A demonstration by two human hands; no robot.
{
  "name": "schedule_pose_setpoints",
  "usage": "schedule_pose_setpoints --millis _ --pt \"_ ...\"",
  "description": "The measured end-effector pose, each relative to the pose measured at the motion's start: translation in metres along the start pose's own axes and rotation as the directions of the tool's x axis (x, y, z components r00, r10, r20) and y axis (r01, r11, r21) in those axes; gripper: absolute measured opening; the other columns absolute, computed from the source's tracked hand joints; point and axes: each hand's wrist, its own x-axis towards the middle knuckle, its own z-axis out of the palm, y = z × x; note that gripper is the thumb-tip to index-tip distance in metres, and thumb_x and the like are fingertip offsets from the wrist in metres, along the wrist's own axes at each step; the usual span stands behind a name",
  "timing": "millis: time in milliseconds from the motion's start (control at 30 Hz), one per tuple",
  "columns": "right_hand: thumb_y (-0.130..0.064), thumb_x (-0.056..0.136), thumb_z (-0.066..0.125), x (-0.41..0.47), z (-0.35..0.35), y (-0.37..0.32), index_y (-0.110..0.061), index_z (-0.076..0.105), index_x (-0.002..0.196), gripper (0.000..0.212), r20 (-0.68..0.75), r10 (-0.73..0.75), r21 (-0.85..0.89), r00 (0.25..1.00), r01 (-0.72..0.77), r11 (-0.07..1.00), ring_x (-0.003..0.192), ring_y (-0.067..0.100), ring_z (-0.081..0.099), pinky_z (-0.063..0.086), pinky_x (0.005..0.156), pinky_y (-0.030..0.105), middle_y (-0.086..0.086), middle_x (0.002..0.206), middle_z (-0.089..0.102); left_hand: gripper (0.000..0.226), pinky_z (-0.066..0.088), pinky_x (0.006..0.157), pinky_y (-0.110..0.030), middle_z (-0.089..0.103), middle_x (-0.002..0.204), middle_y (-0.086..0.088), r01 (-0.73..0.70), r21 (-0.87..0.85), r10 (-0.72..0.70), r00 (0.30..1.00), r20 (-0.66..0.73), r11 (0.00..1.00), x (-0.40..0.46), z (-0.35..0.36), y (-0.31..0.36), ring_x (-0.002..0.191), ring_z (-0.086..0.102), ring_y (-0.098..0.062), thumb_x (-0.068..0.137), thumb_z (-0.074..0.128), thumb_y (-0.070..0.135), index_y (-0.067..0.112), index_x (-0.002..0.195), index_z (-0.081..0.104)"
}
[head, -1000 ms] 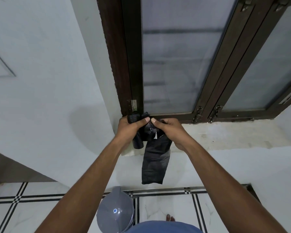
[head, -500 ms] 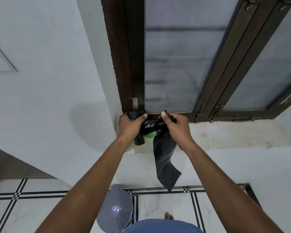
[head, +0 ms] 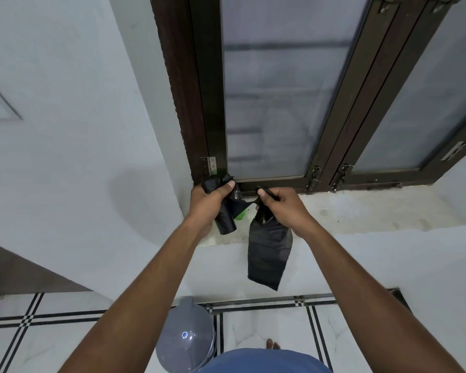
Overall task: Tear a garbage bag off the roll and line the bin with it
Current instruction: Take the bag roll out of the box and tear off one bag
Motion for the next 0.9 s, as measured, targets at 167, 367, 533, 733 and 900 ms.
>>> schedule_pose_setpoints --millis 167,367,533,733,900 --pt "-0.037 0.108 0.071 0.009 0.003 -0.004 -0.010 0.083 0.088 0.036 -0.154 -0.032 -0.099 0.987 0.017 0.995 0.064 0.003 0.068 0.050 0.069 0.026 -0.014 0.064 0.077 0.037 0.061 0.109 -0.051 0.085 0.120 -0.007 0.017 -0.066 -0.018 0.999 -0.026 0.998 -0.006 0.006 -0.001 0.114 0.080 -0.029 0.092 0.090 0.017 0.011 0.127 0.080" --pt "-0.037 0.108 0.070 0.008 0.010 -0.001 -0.007 0.081 0.079 0.043 -0.235 -0.012 -0.172 0.972 -0.029 0.985 0.078 0.028 0.075 0.045 0.068 0.034 0.009 0.077 0.080 0.030 0.062 0.108 -0.047 0.085 0.116 -0.003 -0.016 -0.012 0.016 0.999 -0.035 1.000 -0.012 0.010 0.001 0.111 0.081 -0.024 0.092 0.090 0.016 0.014 0.120 0.080" --pt "-0.038 0.108 0.068 0.006 0.013 0.000 -0.003 0.077 0.076 0.048 -0.279 0.046 -0.211 0.959 -0.108 0.971 0.079 0.033 0.072 0.040 0.065 0.036 0.014 0.076 0.077 0.034 0.063 0.106 -0.044 0.085 0.115 0.001 -0.024 0.072 0.027 0.999 -0.039 0.997 -0.014 0.016 -0.005 0.109 0.080 -0.020 0.091 0.091 0.019 0.015 0.123 0.080" --pt "-0.040 0.109 0.067 0.002 0.013 0.004 -0.006 0.076 0.075 0.049 -0.267 0.094 -0.281 0.959 -0.170 0.944 0.072 0.027 0.063 0.039 0.059 0.027 0.003 0.066 0.068 0.027 0.063 0.102 -0.039 0.085 0.111 -0.002 -0.034 0.124 0.037 0.999 -0.022 0.992 -0.019 0.025 -0.010 0.105 0.081 -0.019 0.093 0.089 0.016 0.011 0.119 0.082" --pt "-0.043 0.112 0.062 0.008 -0.019 0.024 -0.006 0.082 0.104 0.044 -0.437 0.211 -0.206 0.874 -0.325 0.923 0.104 0.040 0.073 0.052 0.082 0.039 0.018 0.102 0.080 0.027 0.065 0.100 -0.052 0.086 0.107 -0.008 0.027 0.146 -0.020 0.999 -0.050 0.989 -0.019 -0.003 -0.008 0.102 0.083 -0.030 0.088 0.092 0.019 0.012 0.111 0.081"
